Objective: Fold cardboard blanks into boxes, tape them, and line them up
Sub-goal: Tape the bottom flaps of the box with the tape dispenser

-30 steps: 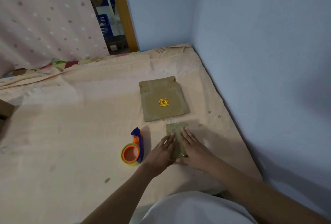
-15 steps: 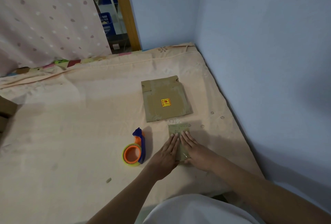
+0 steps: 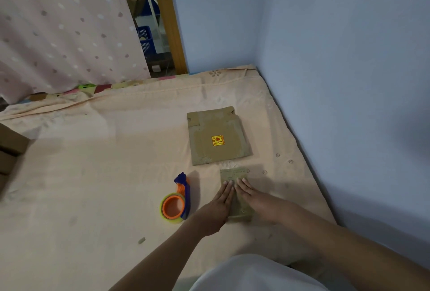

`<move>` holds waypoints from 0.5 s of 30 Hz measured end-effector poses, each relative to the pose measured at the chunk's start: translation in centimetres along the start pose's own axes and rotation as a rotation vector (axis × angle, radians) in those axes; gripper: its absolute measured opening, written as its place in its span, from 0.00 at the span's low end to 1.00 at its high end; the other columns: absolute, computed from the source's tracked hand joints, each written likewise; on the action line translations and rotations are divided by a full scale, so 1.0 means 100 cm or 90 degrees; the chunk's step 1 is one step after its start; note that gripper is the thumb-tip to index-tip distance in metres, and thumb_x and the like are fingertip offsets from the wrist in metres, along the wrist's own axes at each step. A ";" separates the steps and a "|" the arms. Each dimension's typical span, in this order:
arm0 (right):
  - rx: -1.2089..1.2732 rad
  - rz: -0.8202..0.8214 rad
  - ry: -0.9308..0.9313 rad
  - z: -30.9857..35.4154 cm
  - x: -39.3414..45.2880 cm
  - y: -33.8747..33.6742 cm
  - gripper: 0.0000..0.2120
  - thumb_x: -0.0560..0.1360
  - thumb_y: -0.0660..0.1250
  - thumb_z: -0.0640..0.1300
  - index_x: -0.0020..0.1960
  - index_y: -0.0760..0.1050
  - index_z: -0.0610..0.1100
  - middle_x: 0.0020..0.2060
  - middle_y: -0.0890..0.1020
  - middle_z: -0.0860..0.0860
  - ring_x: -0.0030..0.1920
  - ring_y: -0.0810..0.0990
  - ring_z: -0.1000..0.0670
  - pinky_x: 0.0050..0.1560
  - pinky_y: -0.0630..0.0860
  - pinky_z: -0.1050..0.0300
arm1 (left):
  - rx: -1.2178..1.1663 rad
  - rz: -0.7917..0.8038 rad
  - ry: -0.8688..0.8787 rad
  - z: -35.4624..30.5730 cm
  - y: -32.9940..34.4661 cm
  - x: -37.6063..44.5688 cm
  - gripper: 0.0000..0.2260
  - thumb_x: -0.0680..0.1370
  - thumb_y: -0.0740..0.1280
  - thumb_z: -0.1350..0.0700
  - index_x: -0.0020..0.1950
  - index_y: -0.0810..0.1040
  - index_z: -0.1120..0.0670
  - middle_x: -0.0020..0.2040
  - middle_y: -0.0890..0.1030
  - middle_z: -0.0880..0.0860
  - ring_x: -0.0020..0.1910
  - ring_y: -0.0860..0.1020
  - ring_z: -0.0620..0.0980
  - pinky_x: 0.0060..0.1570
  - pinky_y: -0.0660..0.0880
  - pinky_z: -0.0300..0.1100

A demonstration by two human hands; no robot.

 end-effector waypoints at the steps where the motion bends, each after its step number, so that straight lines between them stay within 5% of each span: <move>1: 0.046 -0.012 0.000 -0.002 -0.005 -0.005 0.44 0.78 0.63 0.31 0.81 0.37 0.44 0.77 0.32 0.53 0.77 0.34 0.53 0.80 0.50 0.54 | -0.031 -0.001 -0.007 0.004 0.000 0.000 0.43 0.81 0.65 0.57 0.78 0.31 0.57 0.76 0.26 0.50 0.75 0.28 0.49 0.75 0.41 0.41; 5: 0.317 -0.216 0.128 -0.032 -0.019 -0.023 0.38 0.77 0.60 0.28 0.82 0.50 0.45 0.81 0.49 0.49 0.80 0.49 0.49 0.77 0.52 0.59 | -0.181 -0.076 -0.060 0.006 -0.021 -0.006 0.34 0.81 0.64 0.54 0.82 0.48 0.52 0.81 0.39 0.52 0.80 0.40 0.52 0.76 0.45 0.41; 8: 0.563 -0.265 0.262 -0.047 -0.019 -0.010 0.22 0.80 0.60 0.35 0.73 0.70 0.43 0.70 0.74 0.48 0.68 0.74 0.47 0.67 0.71 0.56 | -0.344 -0.160 -0.121 -0.001 -0.038 -0.008 0.22 0.84 0.59 0.54 0.79 0.61 0.53 0.80 0.55 0.52 0.80 0.49 0.51 0.78 0.52 0.47; 10: 0.654 -0.244 0.285 -0.042 -0.015 -0.003 0.17 0.82 0.59 0.38 0.69 0.74 0.43 0.64 0.78 0.50 0.61 0.77 0.50 0.58 0.74 0.59 | -0.444 -0.212 -0.185 0.004 -0.035 -0.006 0.25 0.84 0.58 0.53 0.81 0.54 0.51 0.81 0.54 0.53 0.80 0.54 0.54 0.75 0.62 0.49; 13: 0.700 -0.240 0.293 -0.031 -0.016 -0.008 0.15 0.84 0.56 0.41 0.68 0.75 0.43 0.64 0.79 0.48 0.59 0.77 0.49 0.63 0.73 0.56 | -0.726 -0.205 -0.350 0.023 -0.014 -0.005 0.30 0.85 0.54 0.47 0.81 0.39 0.48 0.76 0.66 0.56 0.70 0.71 0.57 0.64 0.74 0.51; 15: 0.741 -0.212 0.300 -0.022 -0.016 -0.011 0.16 0.85 0.55 0.44 0.71 0.73 0.44 0.64 0.76 0.51 0.63 0.74 0.48 0.66 0.70 0.55 | -0.900 -0.165 -0.422 0.026 -0.006 -0.005 0.29 0.85 0.51 0.43 0.81 0.44 0.50 0.72 0.70 0.56 0.66 0.73 0.58 0.60 0.75 0.53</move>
Point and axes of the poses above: each hand's wrist, its own x-axis towards the middle knuckle, its own y-axis out of the palm, z = x × y, the point moved 9 cm from there along x, towards the middle knuckle
